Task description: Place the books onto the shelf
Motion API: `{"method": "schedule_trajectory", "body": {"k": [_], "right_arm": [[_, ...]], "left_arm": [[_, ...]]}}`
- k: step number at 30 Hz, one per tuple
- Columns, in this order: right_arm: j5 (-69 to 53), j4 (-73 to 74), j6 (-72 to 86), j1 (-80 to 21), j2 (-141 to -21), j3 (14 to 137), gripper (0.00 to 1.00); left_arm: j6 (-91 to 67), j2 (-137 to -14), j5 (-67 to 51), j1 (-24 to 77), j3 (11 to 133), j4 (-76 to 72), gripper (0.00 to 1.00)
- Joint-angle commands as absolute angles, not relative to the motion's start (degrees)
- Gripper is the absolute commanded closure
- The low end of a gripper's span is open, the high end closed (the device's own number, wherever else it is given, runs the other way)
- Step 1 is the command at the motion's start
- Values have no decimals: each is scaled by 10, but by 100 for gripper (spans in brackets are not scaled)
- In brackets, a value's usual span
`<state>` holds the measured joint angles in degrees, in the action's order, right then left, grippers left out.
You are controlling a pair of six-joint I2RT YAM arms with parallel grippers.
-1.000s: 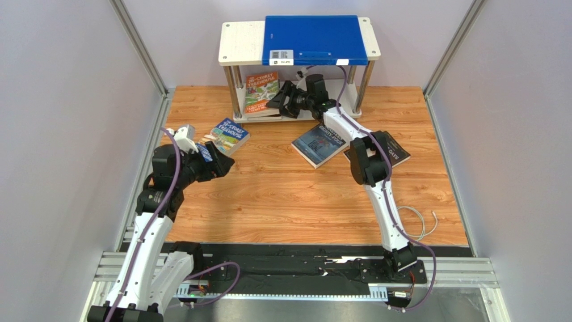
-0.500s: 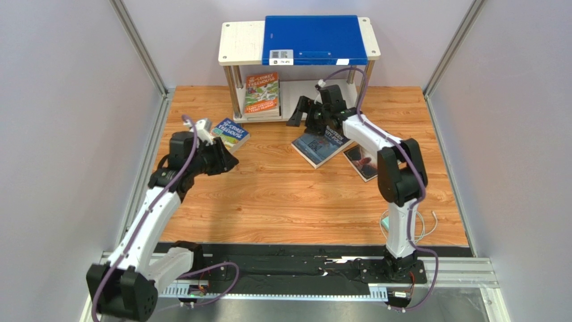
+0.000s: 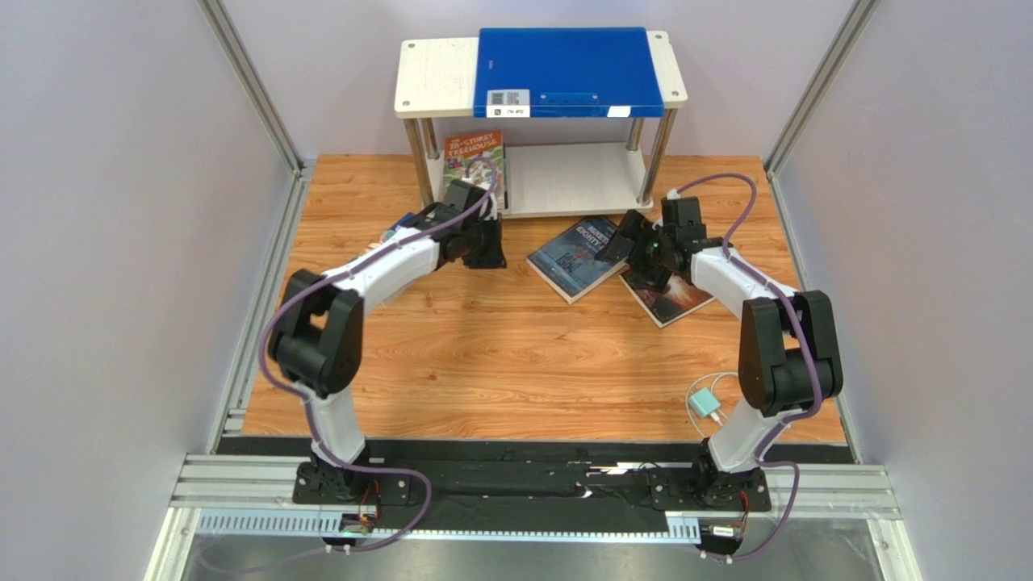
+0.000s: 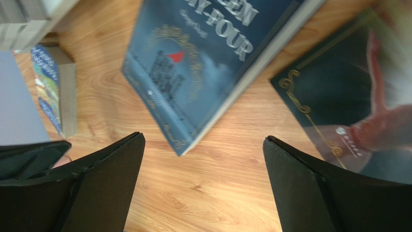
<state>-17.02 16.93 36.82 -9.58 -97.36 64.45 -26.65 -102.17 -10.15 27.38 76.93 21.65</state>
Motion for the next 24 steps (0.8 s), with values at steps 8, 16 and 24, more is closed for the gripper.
{"method": "schedule_trajectory", "body": {"k": [8,16,24], "right_arm": [[-206,90,402,-91,-998,600,0],[-207,69,406,-90,-1026,587,0],[-212,62,409,-89,-1041,589,0]], "left_arm": [[-265,-1186,65,344,953,271,100],[-295,-1265,117,348,1032,298,100],[-306,-1337,166,353,1161,374,100]]}}
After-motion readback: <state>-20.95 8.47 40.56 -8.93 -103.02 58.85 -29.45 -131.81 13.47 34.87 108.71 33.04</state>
